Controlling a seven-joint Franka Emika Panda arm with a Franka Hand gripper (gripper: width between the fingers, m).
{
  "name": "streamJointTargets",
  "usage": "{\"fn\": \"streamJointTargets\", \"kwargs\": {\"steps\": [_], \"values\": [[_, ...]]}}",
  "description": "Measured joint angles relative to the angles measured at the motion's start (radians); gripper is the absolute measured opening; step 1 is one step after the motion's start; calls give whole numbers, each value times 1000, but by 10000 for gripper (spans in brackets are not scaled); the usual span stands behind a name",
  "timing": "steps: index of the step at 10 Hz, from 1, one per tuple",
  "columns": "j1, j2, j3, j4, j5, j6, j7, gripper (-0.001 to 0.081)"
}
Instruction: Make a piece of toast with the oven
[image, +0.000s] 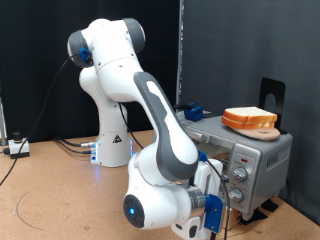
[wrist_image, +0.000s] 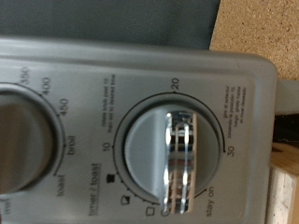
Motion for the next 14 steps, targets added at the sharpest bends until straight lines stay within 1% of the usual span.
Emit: {"fn": "streamJointTargets", "kwargs": {"steps": [2, 6, 7, 8, 9, 10, 11, 12, 14], "values": [[11, 0, 5, -11, 2, 12, -10, 809], [20, 0, 23, -30, 16, 43, -26, 797], [21, 0, 24, -33, 17, 46, -26, 628], [21, 0, 25, -36, 18, 47, -26, 628], [21, 0, 25, -37, 21, 48, -26, 427], [21, 0, 25, -38, 23, 50, -26, 427], [21, 0, 25, -38, 25, 55, -26, 278], [21, 0, 25, -38, 26, 57, -26, 95], [20, 0, 25, -38, 28, 56, -26, 95]]}}
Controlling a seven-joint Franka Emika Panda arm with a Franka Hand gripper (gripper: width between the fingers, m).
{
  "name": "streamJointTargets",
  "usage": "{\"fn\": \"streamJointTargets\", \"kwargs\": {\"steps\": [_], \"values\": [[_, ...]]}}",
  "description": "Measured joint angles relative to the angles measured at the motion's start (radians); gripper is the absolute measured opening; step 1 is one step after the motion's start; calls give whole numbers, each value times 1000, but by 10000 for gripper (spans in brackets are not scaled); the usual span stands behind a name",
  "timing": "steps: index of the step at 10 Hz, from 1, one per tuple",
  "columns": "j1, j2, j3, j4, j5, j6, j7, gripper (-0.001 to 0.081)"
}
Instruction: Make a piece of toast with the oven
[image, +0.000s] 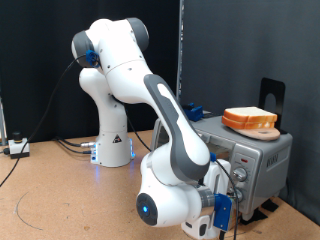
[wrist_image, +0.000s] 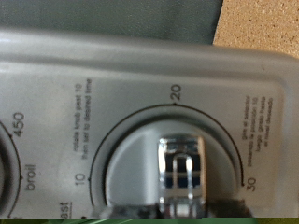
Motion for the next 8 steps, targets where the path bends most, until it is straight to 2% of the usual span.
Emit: {"fn": "streamJointTargets", "kwargs": {"steps": [1, 2, 6, 8], "values": [[0, 0, 0, 0, 1, 0, -1, 95], [-3, -4, 2, -12, 19, 13, -57, 95], [-66, -44, 44, -157, 263, 120, -515, 96], [-82, -43, 52, -189, 341, 123, -633, 96]]}}
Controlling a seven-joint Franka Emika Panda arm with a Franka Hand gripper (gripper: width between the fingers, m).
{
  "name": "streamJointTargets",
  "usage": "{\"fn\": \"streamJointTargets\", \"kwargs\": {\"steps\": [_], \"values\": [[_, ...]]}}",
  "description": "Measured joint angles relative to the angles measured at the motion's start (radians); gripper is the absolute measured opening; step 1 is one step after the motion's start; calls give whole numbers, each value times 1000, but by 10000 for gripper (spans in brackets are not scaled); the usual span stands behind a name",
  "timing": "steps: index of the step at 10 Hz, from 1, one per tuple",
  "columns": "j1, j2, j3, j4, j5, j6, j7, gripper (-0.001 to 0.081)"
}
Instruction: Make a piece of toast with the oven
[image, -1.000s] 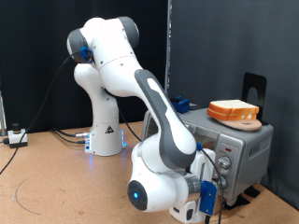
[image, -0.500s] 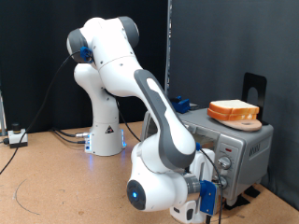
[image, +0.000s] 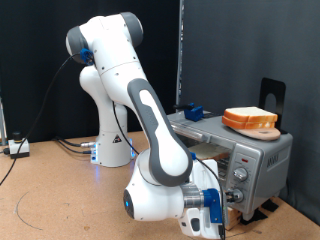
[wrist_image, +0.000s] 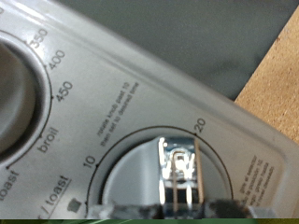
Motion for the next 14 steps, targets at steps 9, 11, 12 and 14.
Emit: {"fn": "streamJointTargets", "kwargs": {"steps": [9, 11, 12, 14], "values": [[3, 0, -9, 35, -36, 28, 73, 262], [10, -1, -39, 71, -173, -13, 259, 480], [7, -4, -55, 87, -212, -46, 343, 618], [-9, -22, -92, 113, -257, -108, 481, 741]]}}
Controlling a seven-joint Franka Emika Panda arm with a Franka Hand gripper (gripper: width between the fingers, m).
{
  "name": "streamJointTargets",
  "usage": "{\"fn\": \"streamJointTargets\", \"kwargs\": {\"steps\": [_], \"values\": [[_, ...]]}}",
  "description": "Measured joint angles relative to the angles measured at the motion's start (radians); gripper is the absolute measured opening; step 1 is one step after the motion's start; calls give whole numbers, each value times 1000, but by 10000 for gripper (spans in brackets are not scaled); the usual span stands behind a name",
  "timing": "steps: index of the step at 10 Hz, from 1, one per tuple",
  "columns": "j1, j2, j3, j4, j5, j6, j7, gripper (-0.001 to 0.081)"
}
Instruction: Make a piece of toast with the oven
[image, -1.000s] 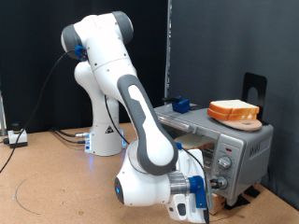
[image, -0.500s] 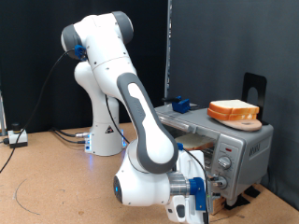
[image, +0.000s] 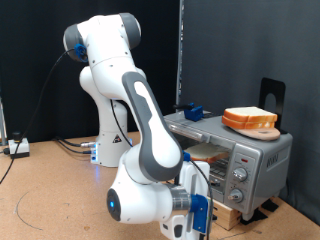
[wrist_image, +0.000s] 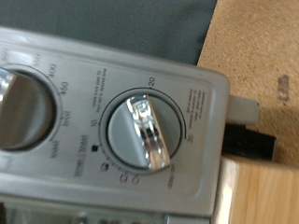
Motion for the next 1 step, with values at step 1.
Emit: {"fn": "streamJointTargets", "kwargs": {"steps": [1], "values": [[-11, -8, -17, 14, -24, -29, 59, 795]]}}
